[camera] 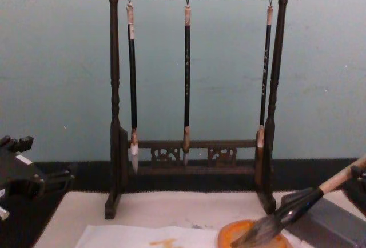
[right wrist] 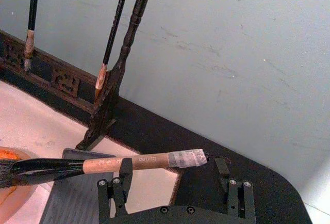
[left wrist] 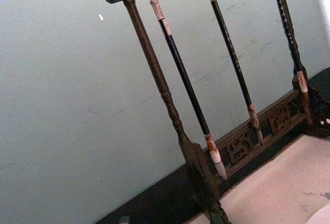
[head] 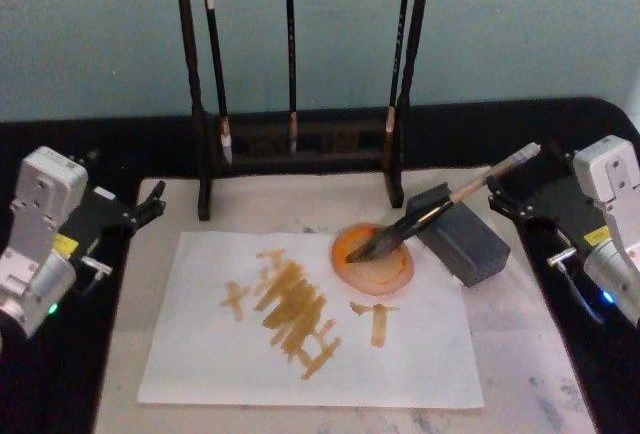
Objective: Pick up the brush from the inkstone, write on the paper, then place the brush back to its original position.
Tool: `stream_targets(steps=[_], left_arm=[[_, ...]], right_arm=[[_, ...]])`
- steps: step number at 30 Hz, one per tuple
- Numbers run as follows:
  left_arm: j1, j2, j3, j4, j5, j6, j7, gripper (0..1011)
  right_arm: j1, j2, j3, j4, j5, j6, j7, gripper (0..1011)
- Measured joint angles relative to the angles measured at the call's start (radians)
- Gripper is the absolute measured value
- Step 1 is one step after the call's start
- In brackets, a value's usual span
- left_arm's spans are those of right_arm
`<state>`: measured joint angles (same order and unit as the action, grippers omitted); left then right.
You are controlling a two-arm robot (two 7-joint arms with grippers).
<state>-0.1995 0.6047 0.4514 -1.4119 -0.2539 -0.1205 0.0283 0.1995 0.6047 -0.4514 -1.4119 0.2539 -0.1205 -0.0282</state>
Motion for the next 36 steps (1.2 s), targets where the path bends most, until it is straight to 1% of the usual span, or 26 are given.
stream_targets(steps=[36], left_arm=[[0.000, 0.000, 0.000, 0.000, 0.000, 0.000, 0.000, 1010]], right_arm=[[0.000, 0.000, 0.000, 0.000, 0.000, 0.000, 0.000, 1000]])
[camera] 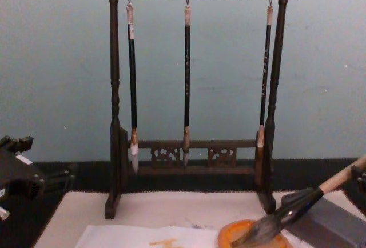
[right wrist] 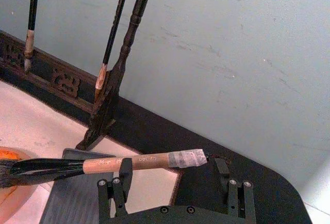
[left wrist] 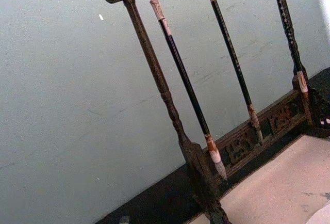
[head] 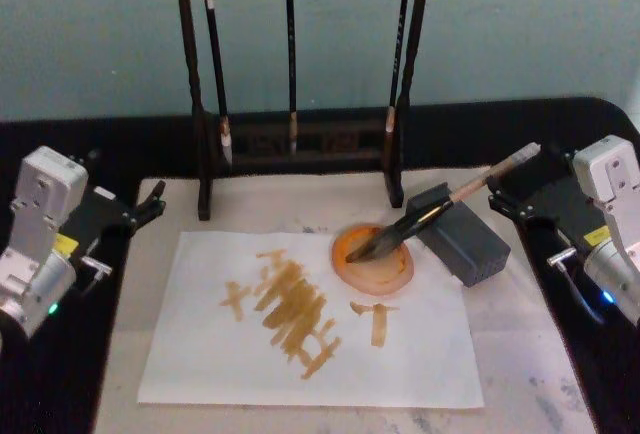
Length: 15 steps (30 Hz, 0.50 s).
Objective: Pick up the brush from the inkstone, write on the paper, then place the brush back to its original position.
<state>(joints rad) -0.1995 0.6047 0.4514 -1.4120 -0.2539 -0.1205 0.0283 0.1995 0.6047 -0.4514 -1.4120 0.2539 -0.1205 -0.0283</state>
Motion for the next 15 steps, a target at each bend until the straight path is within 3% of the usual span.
stream_targets(steps=[15], left_arm=[[0.000, 0.000, 0.000, 0.000, 0.000, 0.000, 0.000, 1010]], right_arm=[[0.000, 0.000, 0.000, 0.000, 0.000, 0.000, 0.000, 1000]])
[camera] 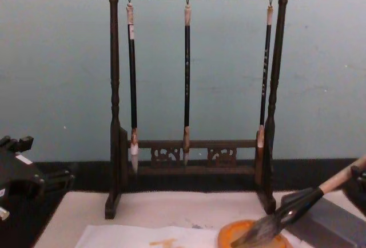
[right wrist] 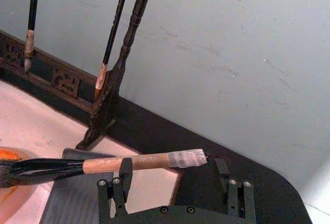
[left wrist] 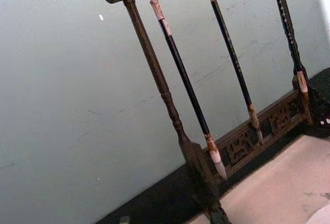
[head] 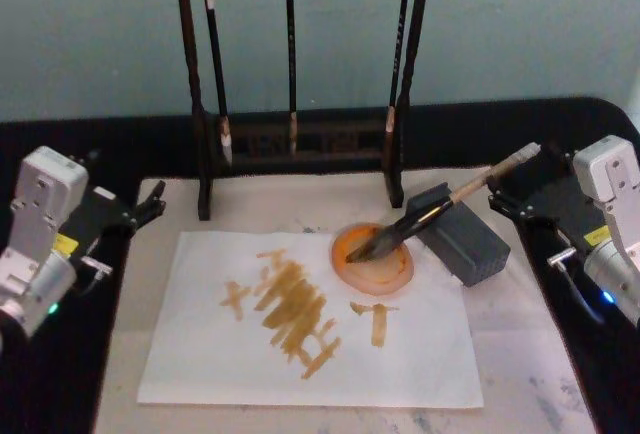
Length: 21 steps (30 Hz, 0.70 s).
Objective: Pick up the brush from the inkstone, write on the paper, then place the brush back to its original position.
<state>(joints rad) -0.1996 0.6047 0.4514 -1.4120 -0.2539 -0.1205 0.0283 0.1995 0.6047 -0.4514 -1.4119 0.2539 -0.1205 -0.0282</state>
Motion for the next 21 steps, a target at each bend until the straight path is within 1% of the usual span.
stream_targets(steps=[21], left_arm=[[0.000, 0.000, 0.000, 0.000, 0.000, 0.000, 0.000, 1010]], right_arm=[[0.000, 0.000, 0.000, 0.000, 0.000, 0.000, 0.000, 1000]])
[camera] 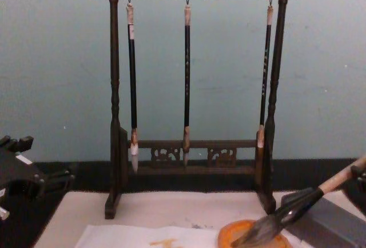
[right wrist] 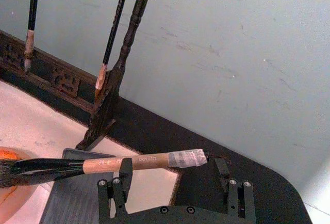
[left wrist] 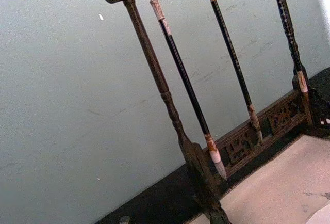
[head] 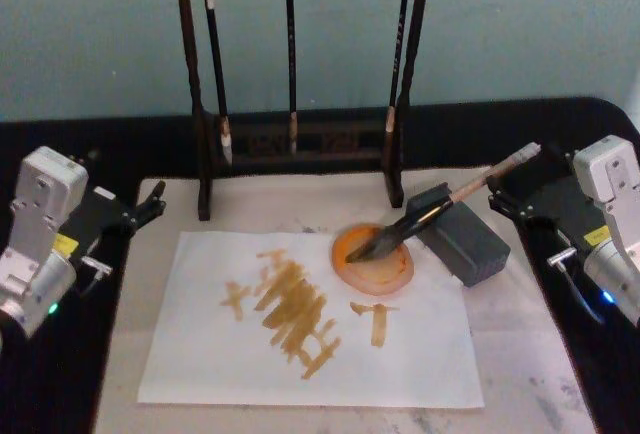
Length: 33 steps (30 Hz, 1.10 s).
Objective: Pick up the brush from the inkstone, write on the paper, then place the brush back to its original position.
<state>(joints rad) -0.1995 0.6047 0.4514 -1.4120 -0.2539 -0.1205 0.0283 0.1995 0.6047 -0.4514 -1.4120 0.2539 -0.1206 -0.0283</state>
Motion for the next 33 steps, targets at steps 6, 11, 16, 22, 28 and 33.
stream_targets(steps=[6, 11, 16, 22, 28, 33], left_arm=[[0.000, 0.000, 0.000, 0.000, 0.000, 0.000, 0.000, 1010], [0.000, 0.000, 0.000, 0.000, 0.000, 0.000, 0.000, 1010], [0.000, 0.000, 0.000, 0.000, 0.000, 0.000, 0.000, 1010], [0.000, 0.000, 0.000, 0.000, 0.000, 0.000, 0.000, 1010], [0.000, 0.000, 0.000, 0.000, 0.000, 0.000, 0.000, 1010], [0.000, 0.000, 0.000, 0.000, 0.000, 0.000, 0.000, 1010]], right_arm=[[-0.010, -0.005, 0.014, -0.008, 0.000, 0.002, 0.007, 1000], [-0.042, -0.008, 0.041, -0.043, 0.020, 0.016, 0.010, 1000], [-0.095, -0.013, 0.082, -0.108, 0.083, 0.054, 0.025, 1000], [-0.148, -0.035, 0.137, -0.165, 0.196, 0.109, 0.063, 1000], [-0.181, -0.081, 0.198, -0.184, 0.331, 0.165, 0.096, 1000], [-0.190, -0.142, 0.255, -0.175, 0.456, 0.219, 0.127, 1000]])
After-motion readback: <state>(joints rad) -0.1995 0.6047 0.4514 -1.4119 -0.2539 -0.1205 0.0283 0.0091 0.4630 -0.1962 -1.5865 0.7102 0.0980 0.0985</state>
